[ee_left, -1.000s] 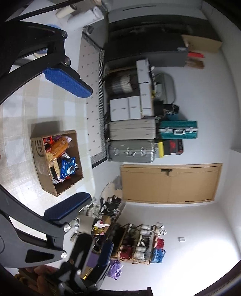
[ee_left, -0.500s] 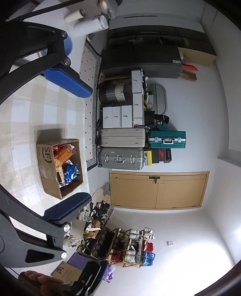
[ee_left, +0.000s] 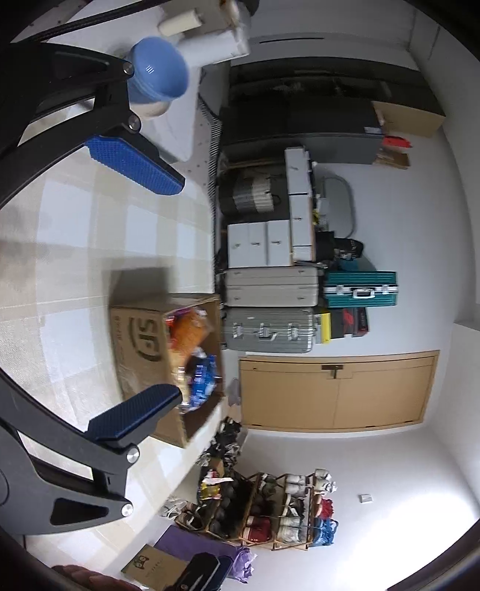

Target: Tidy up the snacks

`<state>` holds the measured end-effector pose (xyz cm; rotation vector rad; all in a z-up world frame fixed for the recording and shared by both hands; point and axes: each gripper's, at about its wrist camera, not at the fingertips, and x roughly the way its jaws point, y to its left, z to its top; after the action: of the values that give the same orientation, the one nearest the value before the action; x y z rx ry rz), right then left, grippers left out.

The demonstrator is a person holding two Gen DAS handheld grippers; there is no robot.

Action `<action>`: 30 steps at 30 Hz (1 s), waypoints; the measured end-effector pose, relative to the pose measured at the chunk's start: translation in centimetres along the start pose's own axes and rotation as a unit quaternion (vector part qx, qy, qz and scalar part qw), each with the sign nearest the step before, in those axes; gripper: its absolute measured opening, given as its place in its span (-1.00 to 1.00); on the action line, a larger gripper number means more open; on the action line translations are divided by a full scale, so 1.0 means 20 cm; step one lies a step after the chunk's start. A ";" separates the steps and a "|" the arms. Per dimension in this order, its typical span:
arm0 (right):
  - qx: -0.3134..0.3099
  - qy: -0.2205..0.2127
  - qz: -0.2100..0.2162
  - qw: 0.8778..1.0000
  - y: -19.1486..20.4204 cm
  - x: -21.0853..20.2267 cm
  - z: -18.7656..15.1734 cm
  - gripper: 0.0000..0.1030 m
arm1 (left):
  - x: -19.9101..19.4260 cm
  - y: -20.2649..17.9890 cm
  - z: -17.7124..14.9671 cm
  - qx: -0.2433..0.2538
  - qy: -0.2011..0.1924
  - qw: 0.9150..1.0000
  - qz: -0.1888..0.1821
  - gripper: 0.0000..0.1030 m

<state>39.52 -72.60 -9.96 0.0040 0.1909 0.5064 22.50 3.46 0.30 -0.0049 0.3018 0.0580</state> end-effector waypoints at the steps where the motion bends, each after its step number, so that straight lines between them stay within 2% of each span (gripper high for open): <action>1: 0.000 -0.002 0.000 1.000 -0.01 0.03 -0.05 0.99 | 0.04 0.00 -0.04 -0.003 0.005 1.000 0.002 0.99; 6: 0.000 -0.002 -0.017 1.000 -0.04 0.12 -0.18 0.99 | 0.24 0.01 -0.21 -0.012 0.022 1.000 0.013 0.99; 12: 0.024 0.003 -0.022 0.999 -0.10 0.19 -0.28 0.99 | 0.37 0.03 -0.32 -0.019 0.032 0.999 0.013 0.99; 20: 0.019 0.011 -0.020 1.000 -0.10 0.21 -0.28 0.99 | 0.48 0.00 -0.42 -0.014 0.026 0.999 0.018 0.99; 30: 0.003 0.012 -0.016 1.000 -0.08 0.23 -0.26 0.99 | 0.61 -0.06 -0.47 -0.010 0.023 1.000 0.017 0.99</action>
<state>43.21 -72.07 -16.01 0.0016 0.2155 0.4741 31.33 2.88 -12.23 -0.0200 0.3478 0.0953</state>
